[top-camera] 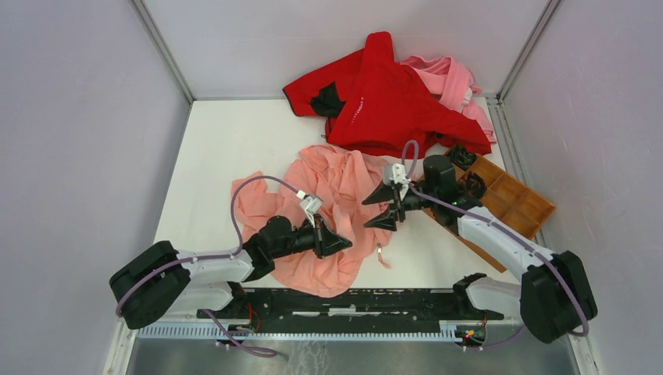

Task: Zip up the jacket
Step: Pick up the jacket from the center of the board.

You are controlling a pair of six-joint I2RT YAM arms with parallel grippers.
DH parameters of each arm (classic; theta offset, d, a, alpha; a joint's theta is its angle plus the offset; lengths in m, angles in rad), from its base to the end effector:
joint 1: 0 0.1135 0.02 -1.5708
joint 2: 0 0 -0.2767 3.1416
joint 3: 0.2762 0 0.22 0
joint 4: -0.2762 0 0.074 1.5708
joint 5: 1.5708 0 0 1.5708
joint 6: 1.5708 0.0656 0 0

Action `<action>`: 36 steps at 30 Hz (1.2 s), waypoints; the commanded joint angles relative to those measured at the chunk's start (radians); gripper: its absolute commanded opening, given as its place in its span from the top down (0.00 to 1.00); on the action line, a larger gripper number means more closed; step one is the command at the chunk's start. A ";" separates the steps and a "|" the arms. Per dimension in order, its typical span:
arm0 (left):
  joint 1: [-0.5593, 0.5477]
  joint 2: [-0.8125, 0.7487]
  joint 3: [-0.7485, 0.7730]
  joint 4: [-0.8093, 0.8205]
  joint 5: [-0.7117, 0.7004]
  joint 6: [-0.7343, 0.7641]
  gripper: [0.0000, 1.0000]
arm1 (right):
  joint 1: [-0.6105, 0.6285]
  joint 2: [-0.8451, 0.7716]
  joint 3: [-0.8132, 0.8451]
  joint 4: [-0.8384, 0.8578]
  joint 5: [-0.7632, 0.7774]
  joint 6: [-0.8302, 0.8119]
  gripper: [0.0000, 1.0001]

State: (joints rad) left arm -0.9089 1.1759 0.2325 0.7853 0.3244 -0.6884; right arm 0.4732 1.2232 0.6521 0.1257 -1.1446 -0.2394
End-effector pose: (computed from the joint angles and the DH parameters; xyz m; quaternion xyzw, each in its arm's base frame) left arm 0.1192 -0.1871 0.2113 0.1868 0.7347 -0.5446 0.3589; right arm 0.1753 0.1568 0.2661 -0.5188 0.5656 0.5072 0.3920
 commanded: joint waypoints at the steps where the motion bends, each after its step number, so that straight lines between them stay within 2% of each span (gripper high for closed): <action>1: 0.010 -0.004 -0.041 0.187 0.033 -0.046 0.98 | -0.099 -0.115 0.009 -0.207 0.005 -0.270 0.28; 4: 0.012 -0.012 -0.063 0.247 0.038 -0.045 0.98 | -0.168 -0.208 -0.043 -0.218 0.012 -0.328 0.03; 6: 0.013 -0.025 -0.079 0.274 0.029 -0.043 0.98 | -0.222 -0.256 -0.112 -0.163 -0.034 -0.302 0.02; 9: 0.012 -0.045 -0.090 0.285 0.015 -0.037 0.98 | -0.288 -0.227 -0.158 -0.132 -0.168 -0.215 0.02; 12: 0.013 -0.057 -0.099 0.302 0.013 -0.035 0.98 | -0.299 -0.164 -0.153 -0.237 -0.177 -0.285 0.02; 15: 0.013 -0.058 -0.116 0.344 0.012 -0.042 0.98 | -0.301 -0.114 -0.120 -0.428 -0.131 -0.451 0.06; 16: 0.012 -0.055 -0.123 0.362 0.008 -0.044 0.98 | -0.299 -0.098 -0.117 -0.444 -0.115 -0.457 0.08; 26: 0.009 -0.052 -0.140 0.427 -0.008 0.003 0.98 | -0.292 0.026 -0.150 -0.384 0.009 -0.392 0.42; 32: 0.003 -0.010 -0.141 0.481 -0.005 0.000 0.98 | -0.247 0.057 -0.175 -0.245 0.077 -0.274 0.48; 36: -0.006 0.019 -0.140 0.509 -0.005 -0.006 0.98 | -0.212 0.089 -0.164 -0.229 0.102 -0.257 0.53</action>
State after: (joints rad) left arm -0.9054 1.1702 0.0952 1.1950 0.3309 -0.7151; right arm 0.2333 1.2884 0.4812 -0.1761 -1.0847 -0.5442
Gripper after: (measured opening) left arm 0.042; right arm 0.489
